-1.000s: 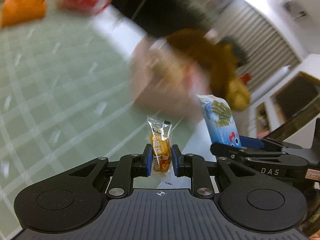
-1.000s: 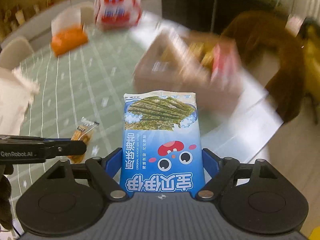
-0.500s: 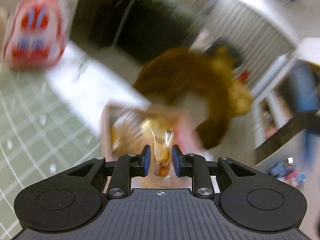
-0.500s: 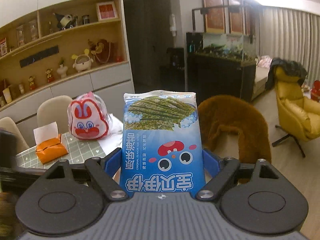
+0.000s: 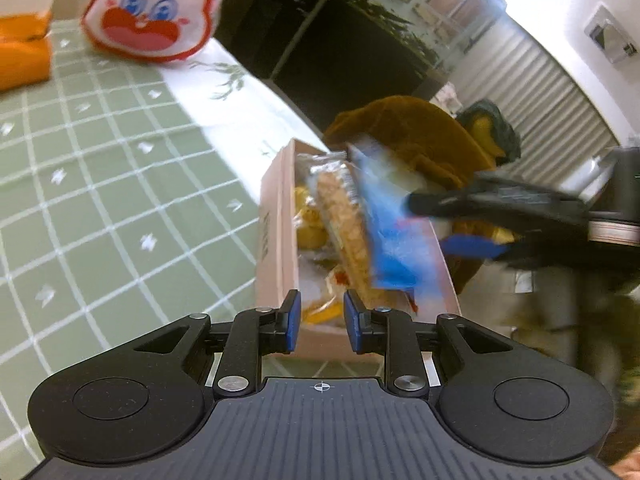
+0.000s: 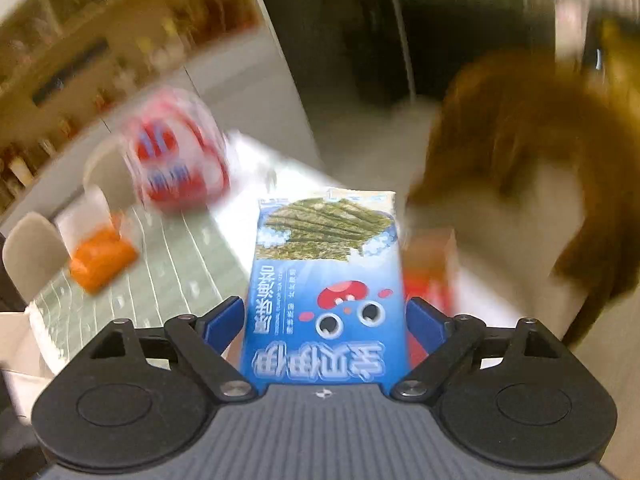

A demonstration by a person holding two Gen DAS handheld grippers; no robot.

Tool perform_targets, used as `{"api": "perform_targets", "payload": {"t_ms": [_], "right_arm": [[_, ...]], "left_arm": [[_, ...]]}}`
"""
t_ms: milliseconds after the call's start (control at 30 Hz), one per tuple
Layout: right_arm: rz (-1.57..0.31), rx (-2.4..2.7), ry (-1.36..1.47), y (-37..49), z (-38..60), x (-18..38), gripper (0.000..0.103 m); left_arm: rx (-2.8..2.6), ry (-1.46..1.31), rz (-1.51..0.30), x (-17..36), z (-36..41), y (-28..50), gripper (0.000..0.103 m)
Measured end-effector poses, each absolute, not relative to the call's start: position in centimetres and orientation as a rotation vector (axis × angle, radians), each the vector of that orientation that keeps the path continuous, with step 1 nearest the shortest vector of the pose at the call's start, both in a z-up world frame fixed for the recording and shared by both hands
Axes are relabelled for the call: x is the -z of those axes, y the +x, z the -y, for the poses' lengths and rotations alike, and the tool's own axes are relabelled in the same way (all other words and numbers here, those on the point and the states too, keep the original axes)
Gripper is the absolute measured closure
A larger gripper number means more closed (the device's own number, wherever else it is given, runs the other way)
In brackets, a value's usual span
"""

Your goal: Organize snacks

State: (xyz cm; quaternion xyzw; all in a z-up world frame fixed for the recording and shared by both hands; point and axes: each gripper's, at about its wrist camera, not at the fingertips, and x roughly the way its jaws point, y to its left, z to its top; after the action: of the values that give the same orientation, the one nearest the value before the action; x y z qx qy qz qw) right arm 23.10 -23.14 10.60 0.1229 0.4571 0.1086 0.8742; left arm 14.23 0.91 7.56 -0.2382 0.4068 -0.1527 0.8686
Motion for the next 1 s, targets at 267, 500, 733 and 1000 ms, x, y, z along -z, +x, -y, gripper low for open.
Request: {"api": "perform_targets", "payload": {"t_ms": [267,500,733,1000], "right_arm": [[-0.887,-0.099,0.261,20.2,22.2,-9.3,0.016],[-0.843,-0.043,0.162,12.3,20.3,-8.1,0.016],[-0.914,-0.052,0.134,4.9,16.8,-2.3,0.016],[-0.877,0.058,0.044,2.7,14.9,-0.8,0.004]], "left_arm": [[0.31,-0.492,-0.903,-5.1,-3.7,10.7,0.076],[0.257,-0.251,-0.917,-3.0,-3.5,6.0,0.076],[0.291,-0.113,-0.832,-2.4,-4.4,2.9,0.076],[0.326,-0.002,-0.707,-1.3,-2.3,3.2,0.075]]}}
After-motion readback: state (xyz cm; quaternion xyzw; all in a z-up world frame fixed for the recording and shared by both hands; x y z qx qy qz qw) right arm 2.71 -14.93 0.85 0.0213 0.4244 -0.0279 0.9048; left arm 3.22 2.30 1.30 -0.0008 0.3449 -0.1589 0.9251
